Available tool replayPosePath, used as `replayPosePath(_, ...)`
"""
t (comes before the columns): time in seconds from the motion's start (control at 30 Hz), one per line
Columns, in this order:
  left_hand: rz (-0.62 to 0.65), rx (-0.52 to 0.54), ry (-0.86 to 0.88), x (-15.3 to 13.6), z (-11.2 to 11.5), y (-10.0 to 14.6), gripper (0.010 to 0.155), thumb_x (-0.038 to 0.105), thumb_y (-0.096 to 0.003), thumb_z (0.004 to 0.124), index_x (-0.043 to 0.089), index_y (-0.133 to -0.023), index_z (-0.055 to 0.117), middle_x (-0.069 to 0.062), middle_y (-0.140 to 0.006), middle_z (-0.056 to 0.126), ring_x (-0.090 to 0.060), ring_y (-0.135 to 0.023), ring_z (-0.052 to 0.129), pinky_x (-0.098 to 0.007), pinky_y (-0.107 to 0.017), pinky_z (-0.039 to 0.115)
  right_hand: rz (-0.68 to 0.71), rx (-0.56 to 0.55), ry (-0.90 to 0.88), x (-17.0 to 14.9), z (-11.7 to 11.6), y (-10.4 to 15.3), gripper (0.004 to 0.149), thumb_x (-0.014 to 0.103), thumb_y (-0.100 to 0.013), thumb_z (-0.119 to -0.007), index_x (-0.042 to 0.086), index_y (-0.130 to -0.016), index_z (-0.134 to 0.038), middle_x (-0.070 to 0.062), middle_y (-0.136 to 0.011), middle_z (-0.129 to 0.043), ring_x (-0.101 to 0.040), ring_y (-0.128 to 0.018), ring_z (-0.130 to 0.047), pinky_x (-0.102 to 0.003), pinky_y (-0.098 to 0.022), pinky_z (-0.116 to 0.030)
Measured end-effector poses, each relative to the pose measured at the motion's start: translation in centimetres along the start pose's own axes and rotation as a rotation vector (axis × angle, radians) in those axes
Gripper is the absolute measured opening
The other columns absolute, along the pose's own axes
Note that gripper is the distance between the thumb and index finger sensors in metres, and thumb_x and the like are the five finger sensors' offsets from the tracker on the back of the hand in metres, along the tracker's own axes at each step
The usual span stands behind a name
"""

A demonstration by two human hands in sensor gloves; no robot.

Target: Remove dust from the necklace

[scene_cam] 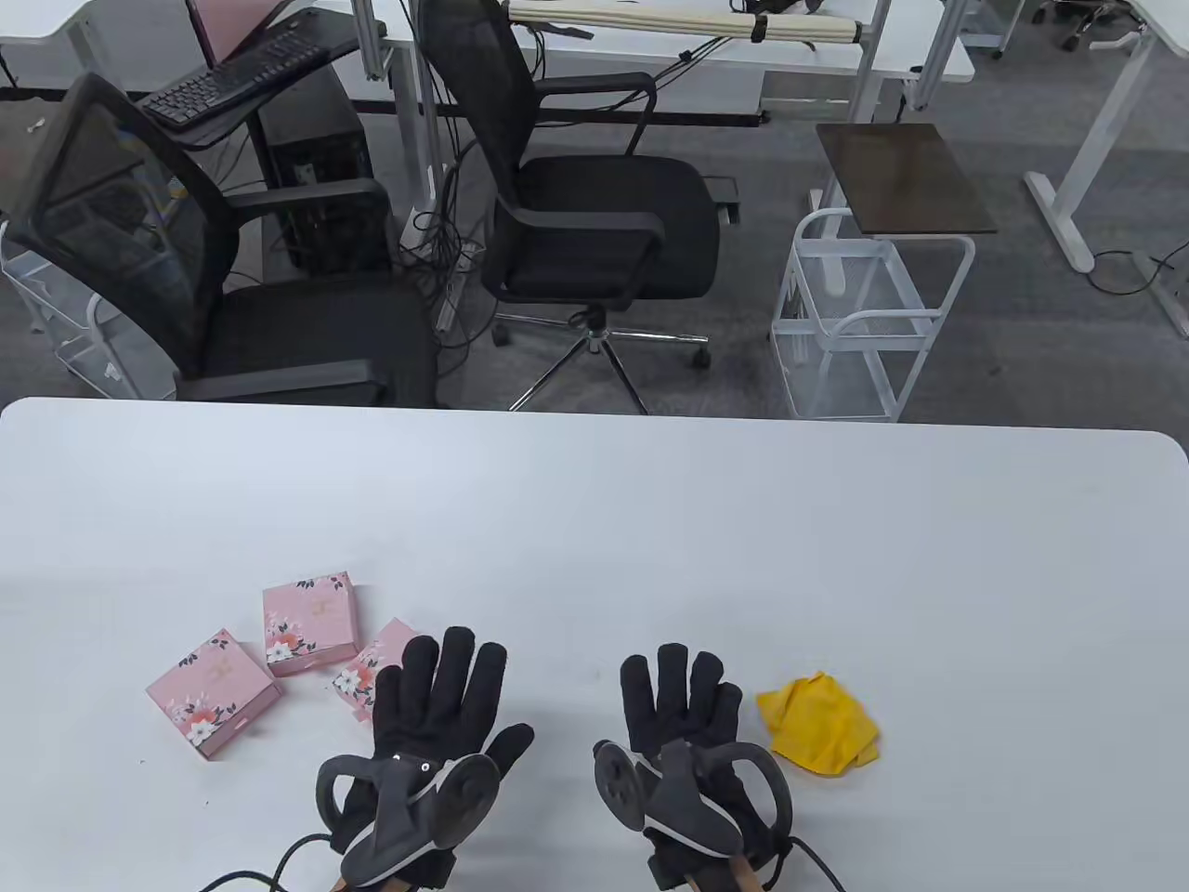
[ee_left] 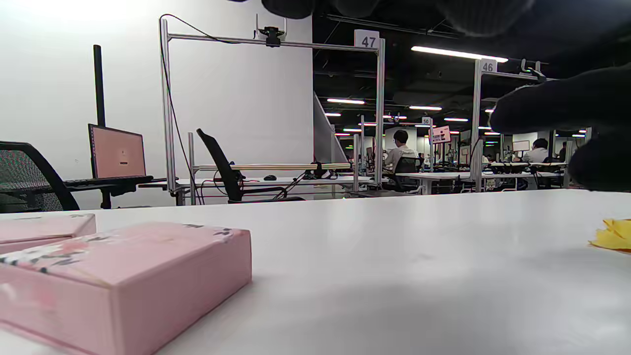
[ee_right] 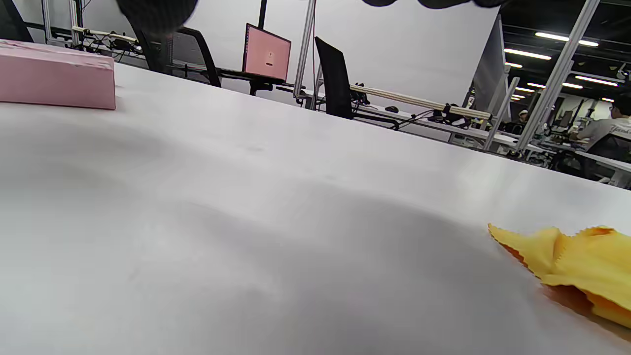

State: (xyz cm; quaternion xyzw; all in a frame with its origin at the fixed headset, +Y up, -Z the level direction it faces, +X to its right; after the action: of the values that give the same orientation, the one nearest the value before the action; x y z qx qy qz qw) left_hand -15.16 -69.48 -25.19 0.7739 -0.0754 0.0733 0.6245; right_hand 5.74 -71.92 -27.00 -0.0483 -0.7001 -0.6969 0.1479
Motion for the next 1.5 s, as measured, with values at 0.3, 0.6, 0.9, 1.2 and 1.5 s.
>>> replayPosePath(0.3,-0.006,-0.009,0.004,-0.1,0.0,0.0,0.076,0.065,-0.0596,0.057,0.028,-0.121,0.032,-0.011,-0.130,0.029,-0.044,-0.113,0.026,-0.067,-0.079,0.035,-0.001,0.013,-0.005,-0.1,-0.1,-0.1,0.081,0.052,-0.066,-0.056,0.004,-0.119,-0.019,-0.040,-0.119,-0.014,-0.073,-0.100,-0.022,-0.077,-0.073,-0.029)
replayPosePath(0.6,-0.088,-0.054,0.058,-2.7,0.5,-0.9,0.076,0.066,-0.0590,0.058,0.028,-0.121,0.034,-0.012,-0.130,0.032,-0.045,-0.113,0.030,-0.066,-0.079,0.040,-0.013,0.028,-0.014,-0.4,-0.1,-0.2,0.081,0.052,-0.066,-0.057,0.004,-0.120,-0.021,-0.040,-0.119,-0.015,-0.072,-0.100,-0.024,-0.077,-0.073,-0.029)
replayPosePath(0.9,-0.267,-0.256,0.158,-8.4,4.1,-2.2,0.080,0.068,-0.0587,0.059,0.026,-0.121,0.032,-0.014,-0.129,0.030,-0.046,-0.113,0.029,-0.066,-0.079,0.037,-0.016,0.035,-0.027,-0.6,-0.4,-0.3,0.080,0.052,-0.066,-0.057,0.004,-0.120,-0.022,-0.040,-0.120,-0.016,-0.072,-0.101,-0.025,-0.077,-0.073,-0.030)
replayPosePath(1.2,-0.299,-0.650,0.114,-9.1,8.0,-2.6,0.084,0.068,-0.0603,0.059,0.029,-0.120,0.015,-0.015,-0.126,0.008,-0.046,-0.111,0.011,-0.066,-0.078,0.024,-0.017,0.041,-0.033,-0.9,-0.5,-0.4,0.080,0.052,-0.066,-0.057,0.004,-0.119,-0.022,-0.040,-0.120,-0.017,-0.071,-0.101,-0.026,-0.077,-0.074,-0.031)
replayPosePath(1.5,-0.312,-0.584,0.089,-7.9,7.4,-2.5,0.082,0.066,-0.0591,0.067,0.030,-0.120,0.025,-0.027,-0.124,0.015,-0.057,-0.108,0.025,-0.070,-0.077,0.031,-0.020,0.050,-0.033,-1.0,-0.6,-0.4,0.080,0.052,-0.066,-0.058,0.004,-0.120,-0.022,-0.039,-0.120,-0.017,-0.071,-0.101,-0.026,-0.077,-0.074,-0.031)
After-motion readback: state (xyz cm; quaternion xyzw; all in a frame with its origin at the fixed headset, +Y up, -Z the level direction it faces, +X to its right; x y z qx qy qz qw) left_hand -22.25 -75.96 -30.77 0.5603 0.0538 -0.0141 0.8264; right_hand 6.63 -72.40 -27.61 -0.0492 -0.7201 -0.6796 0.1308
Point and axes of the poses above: the tracker on the back of each hand, its own x axis roughly to the thumb side, its own y axis roughly from the fingertips to the wrist, z = x × y, the point moved 1 cm from there along -y, roughly from the wrist to the fingertips
